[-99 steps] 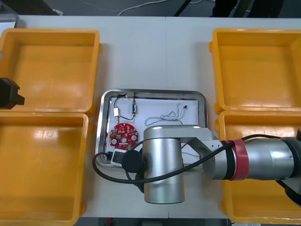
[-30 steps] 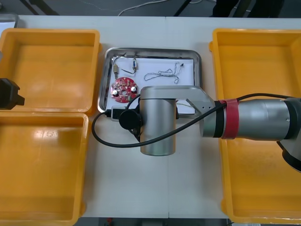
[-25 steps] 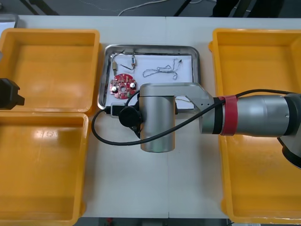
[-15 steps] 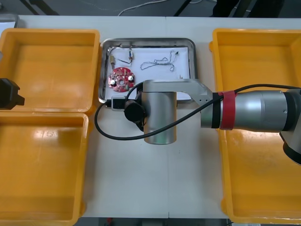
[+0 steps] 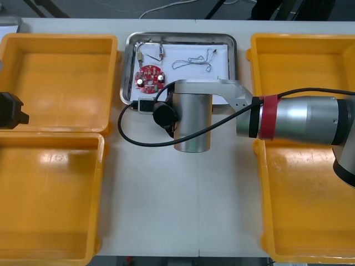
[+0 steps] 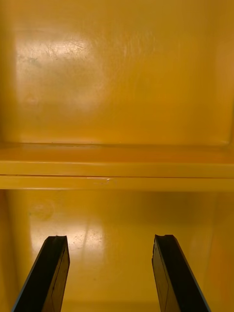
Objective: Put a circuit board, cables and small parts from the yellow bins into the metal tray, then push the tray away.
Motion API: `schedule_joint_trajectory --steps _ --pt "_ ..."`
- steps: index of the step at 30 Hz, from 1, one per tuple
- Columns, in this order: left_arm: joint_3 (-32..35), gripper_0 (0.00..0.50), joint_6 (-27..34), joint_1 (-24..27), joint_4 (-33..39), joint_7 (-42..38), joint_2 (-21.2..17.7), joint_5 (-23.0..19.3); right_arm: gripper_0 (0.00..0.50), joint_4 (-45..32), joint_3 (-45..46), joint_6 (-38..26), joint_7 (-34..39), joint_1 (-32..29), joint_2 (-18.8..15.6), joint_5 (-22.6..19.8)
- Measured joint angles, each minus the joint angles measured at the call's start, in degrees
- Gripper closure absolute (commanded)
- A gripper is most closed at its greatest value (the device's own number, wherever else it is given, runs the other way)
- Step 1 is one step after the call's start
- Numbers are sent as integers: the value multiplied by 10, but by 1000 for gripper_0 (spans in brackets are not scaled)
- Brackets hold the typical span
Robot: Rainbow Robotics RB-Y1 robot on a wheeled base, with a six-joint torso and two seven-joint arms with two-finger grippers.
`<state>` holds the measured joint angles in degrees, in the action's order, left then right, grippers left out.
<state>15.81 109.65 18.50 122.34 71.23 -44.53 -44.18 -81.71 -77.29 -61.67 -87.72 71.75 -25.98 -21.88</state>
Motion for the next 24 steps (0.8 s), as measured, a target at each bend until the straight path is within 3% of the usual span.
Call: schedule_joint_trajectory --steps 15,24 --pt "0 0 0 0 0 0 0 0 500 69 0 53 0 22 3 40" --pt "0 0 0 0 0 0 0 0 500 106 -15 128 0 28 3 80"
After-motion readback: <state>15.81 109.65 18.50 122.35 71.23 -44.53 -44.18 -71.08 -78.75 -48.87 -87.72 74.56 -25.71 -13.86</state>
